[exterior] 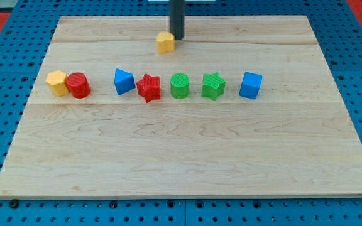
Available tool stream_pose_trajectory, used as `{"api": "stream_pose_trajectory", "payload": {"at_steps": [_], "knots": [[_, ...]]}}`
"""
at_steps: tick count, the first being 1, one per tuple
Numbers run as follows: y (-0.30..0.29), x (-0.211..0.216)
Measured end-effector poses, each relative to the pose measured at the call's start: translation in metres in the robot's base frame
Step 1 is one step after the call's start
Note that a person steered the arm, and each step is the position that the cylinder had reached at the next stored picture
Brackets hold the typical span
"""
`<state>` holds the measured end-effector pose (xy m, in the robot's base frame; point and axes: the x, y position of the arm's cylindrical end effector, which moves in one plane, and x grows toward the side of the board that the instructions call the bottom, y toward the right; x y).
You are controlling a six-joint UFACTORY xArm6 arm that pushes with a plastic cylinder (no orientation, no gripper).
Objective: Move the yellow heart to the top left corner
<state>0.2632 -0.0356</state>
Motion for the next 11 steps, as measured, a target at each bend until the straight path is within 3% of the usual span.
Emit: {"api": "stream_pose_trajectory", "payload": {"at_steps": [1,3,4,6,7,8,9,11], "knots": [[-0.041,0.005],[0.027,0.054],[-0.006,0.063],[-0.135,0.009],[-0.142,0.012],[-0.078,0.023],[-0.066,0.004],[-0.169,-0.017]]}}
